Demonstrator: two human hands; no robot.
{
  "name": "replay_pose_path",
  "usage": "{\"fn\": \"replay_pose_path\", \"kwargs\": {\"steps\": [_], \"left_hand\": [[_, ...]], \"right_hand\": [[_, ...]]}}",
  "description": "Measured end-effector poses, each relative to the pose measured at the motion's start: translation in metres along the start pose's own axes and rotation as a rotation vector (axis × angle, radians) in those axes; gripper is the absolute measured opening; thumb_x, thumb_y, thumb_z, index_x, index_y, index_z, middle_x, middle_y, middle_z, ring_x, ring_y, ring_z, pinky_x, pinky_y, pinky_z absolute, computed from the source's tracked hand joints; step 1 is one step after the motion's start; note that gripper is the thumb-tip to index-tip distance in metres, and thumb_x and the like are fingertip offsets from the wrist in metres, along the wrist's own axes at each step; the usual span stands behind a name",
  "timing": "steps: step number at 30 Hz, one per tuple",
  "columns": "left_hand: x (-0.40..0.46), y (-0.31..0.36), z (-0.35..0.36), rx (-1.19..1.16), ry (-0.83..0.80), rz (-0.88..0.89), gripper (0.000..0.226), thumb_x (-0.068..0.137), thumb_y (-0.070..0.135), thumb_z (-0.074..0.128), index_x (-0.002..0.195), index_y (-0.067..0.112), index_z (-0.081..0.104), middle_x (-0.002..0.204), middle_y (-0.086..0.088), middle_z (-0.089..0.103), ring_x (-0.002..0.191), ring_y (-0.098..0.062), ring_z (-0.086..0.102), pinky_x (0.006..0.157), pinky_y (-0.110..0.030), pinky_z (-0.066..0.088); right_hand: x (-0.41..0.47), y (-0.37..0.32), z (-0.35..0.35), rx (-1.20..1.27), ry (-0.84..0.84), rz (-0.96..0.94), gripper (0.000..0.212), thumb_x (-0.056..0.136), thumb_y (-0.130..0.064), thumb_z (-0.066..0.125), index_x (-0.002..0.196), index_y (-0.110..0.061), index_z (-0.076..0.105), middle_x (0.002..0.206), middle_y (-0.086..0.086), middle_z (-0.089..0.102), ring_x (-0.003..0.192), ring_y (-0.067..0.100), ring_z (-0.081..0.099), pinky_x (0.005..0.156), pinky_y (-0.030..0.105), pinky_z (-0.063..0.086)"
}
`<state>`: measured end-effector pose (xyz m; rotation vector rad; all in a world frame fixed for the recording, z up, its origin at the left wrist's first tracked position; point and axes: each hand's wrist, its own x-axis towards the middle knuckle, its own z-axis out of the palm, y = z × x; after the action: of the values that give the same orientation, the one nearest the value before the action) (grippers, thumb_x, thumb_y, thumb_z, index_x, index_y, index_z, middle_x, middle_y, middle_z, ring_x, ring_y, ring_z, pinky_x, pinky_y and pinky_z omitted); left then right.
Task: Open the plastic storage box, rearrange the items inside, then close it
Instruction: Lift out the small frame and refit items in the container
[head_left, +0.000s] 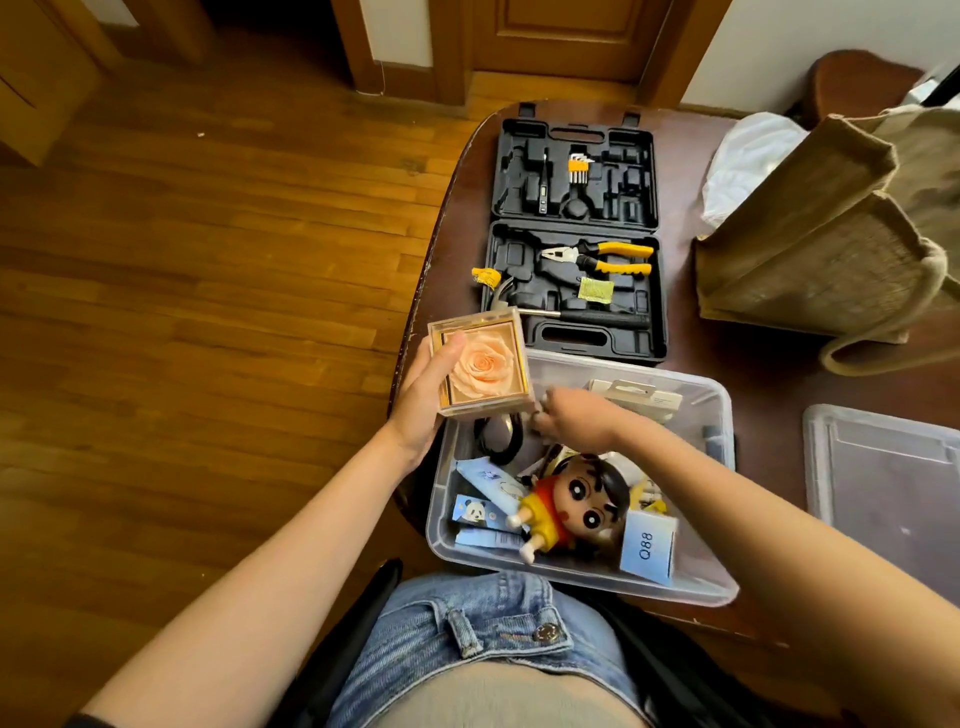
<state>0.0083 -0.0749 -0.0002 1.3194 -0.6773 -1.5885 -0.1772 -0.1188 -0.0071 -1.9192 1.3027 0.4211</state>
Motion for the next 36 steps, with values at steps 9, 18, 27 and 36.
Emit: {"fn": "replay_pose_path", "kwargs": {"steps": [9, 18, 27, 36], "left_hand": [[0.002, 0.008, 0.027, 1.014, -0.249, 0.042, 0.063, 0.084, 0.058, 0.058, 0.137, 0.030, 0.035, 0.127, 0.004, 0.032, 0.109, -0.013, 0.047, 0.093, -0.028, 0.036], [0.017, -0.011, 0.069, 1.506, -0.284, -0.153, 0.053, 0.097, 0.044, 0.036, 0.146, 0.026, 0.030, 0.144, -0.022, 0.034, 0.132, -0.038, 0.035, 0.106, -0.044, 0.033], [0.021, -0.020, 0.105, 1.445, -0.418, 0.233, 0.039, 0.096, 0.009, 0.035, 0.122, 0.023, 0.061, 0.133, 0.000, 0.057, 0.126, -0.016, 0.046, 0.119, -0.040, 0.008], [0.036, -0.056, 0.134, 1.672, -0.779, -0.051, 0.050, 0.100, 0.045, 0.032, 0.145, 0.024, 0.036, 0.146, -0.010, 0.041, 0.131, -0.030, 0.042, 0.107, -0.042, 0.035]], "right_hand": [[-0.060, 0.082, 0.002, -0.126, 0.127, 0.291, 0.020, 0.096, -0.024, 0.042, 0.104, -0.006, 0.046, 0.102, 0.017, 0.064, 0.089, 0.032, 0.060, 0.065, 0.030, 0.038], [-0.055, 0.083, 0.014, -0.083, 0.021, 0.472, 0.048, 0.094, -0.014, 0.047, 0.133, 0.011, 0.034, 0.125, 0.021, 0.056, 0.111, 0.032, 0.057, 0.088, 0.033, 0.045], [-0.060, 0.096, 0.021, 0.418, 0.208, 0.235, 0.020, 0.095, -0.006, 0.032, 0.090, 0.004, 0.049, 0.092, 0.020, 0.055, 0.083, 0.032, 0.051, 0.077, 0.036, 0.046], [-0.061, 0.093, 0.019, -0.166, -0.033, 0.212, 0.032, 0.088, -0.001, 0.051, 0.118, 0.001, 0.044, 0.119, 0.019, 0.057, 0.101, 0.031, 0.059, 0.076, 0.034, 0.046]]}}
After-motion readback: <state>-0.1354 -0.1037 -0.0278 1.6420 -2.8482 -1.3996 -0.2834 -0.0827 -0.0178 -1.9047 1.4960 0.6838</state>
